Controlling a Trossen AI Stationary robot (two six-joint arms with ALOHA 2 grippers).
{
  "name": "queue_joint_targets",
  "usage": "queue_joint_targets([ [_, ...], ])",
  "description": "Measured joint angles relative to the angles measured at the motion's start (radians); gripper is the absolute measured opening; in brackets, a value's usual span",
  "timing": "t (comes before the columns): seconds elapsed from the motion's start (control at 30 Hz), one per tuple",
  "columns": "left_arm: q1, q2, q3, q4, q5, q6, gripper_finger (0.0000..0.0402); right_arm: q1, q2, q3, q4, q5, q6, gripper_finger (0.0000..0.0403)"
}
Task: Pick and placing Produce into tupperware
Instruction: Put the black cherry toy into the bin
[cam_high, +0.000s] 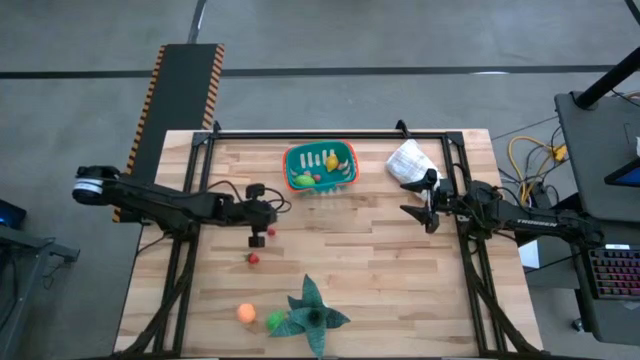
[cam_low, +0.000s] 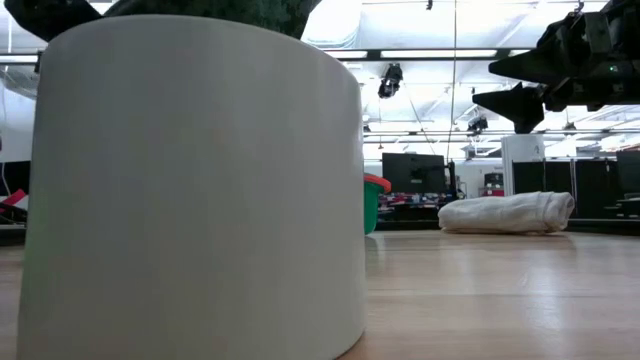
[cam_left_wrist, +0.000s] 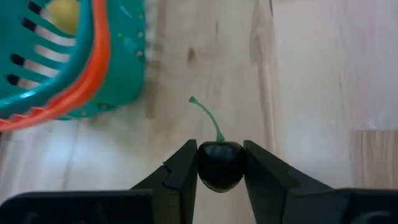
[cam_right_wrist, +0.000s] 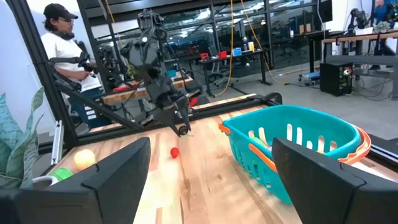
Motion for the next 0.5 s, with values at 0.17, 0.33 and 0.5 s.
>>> queue_joint_targets([
  [0.17,0.000,-0.053,0.030,-0.038,-0.009,0.038,0.0089,0.000,0.000,0.000,0.000,0.000,-0.008,0.0327],
  [0.33,0.000,-0.116,0.056,-0.024,-0.007,0.124,0.0089,0.000,0.000,0.000,0.000,0.000,-0.011,0.0327],
  [0.5,0.000,-0.166,0.090,-0.009,-0.007,0.189,0.0089,0.000,0.000,0.000,0.024,0.000,-0.010,0.0327],
])
